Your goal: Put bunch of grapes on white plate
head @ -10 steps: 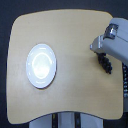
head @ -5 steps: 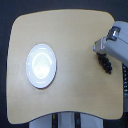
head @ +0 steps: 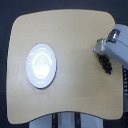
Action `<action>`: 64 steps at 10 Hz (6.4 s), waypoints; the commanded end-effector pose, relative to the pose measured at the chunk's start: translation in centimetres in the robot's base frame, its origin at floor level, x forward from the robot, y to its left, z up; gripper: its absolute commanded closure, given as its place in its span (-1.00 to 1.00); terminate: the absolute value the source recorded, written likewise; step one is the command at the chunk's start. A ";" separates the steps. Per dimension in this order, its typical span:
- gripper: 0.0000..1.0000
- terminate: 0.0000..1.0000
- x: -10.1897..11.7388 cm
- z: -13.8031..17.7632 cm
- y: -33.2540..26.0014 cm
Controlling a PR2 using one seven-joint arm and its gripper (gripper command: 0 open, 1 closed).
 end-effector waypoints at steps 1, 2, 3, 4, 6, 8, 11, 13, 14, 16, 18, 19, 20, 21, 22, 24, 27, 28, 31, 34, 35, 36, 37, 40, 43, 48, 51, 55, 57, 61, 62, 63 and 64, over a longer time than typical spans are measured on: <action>-1.00 -1.00 0.4 0.2 1.7; 1.00 -1.00 0.3 0.3 2.4; 1.00 -1.00 0.2 0.2 2.9; 1.00 -1.00 0.1 0.2 3.1; 1.00 -1.00 0.4 0.3 3.4; 1.00 -1.00 0.8 0.4 3.4; 1.00 -1.00 0.6 0.8 3.1; 1.00 -1.00 0.5 1.2 2.9; 1.00 -1.00 0.5 1.5 2.8; 1.00 -1.00 0.3 2.1 2.6; 1.00 -1.00 -0.1 2.8 2.5; 1.00 -1.00 -0.2 3.3 2.6; 1.00 -1.00 0.1 4.3 2.9; 1.00 -1.00 0.2 5.3 3.4; 1.00 -1.00 0.5 7.0 4.2; 1.00 -1.00 0.4 11.5 6.9; 1.00 -1.00 0.2 16.6 11.1; 1.00 -1.00 0.0 18.0 12.5; 1.00 -1.00 -1.2 18.3 17.8; 1.00 -1.00 -1.8 15.5 25.9; 1.00 -1.00 -2.1 14.6 28.9; 1.00 -1.00 -2.3 14.0 31.7; 1.00 -1.00 -2.4 13.5 32.9; 1.00 -1.00 -2.0 10.7 36.7; 1.00 -1.00 -1.9 8.1 38.8; 1.00 -1.00 -2.2 3.0 40.1; 1.00 -1.00 -1.8 1.1 40.8; 1.00 -1.00 -2.0 0.6 40.7; 1.00 -1.00 -1.8 0.8 40.7; 1.00 -1.00 -1.6 1.4 40.4; 1.00 -1.00 -1.6 1.4 40.4; 1.00 -1.00 -1.5 1.5 40.2; 1.00 -1.00 -1.4 1.7 40.2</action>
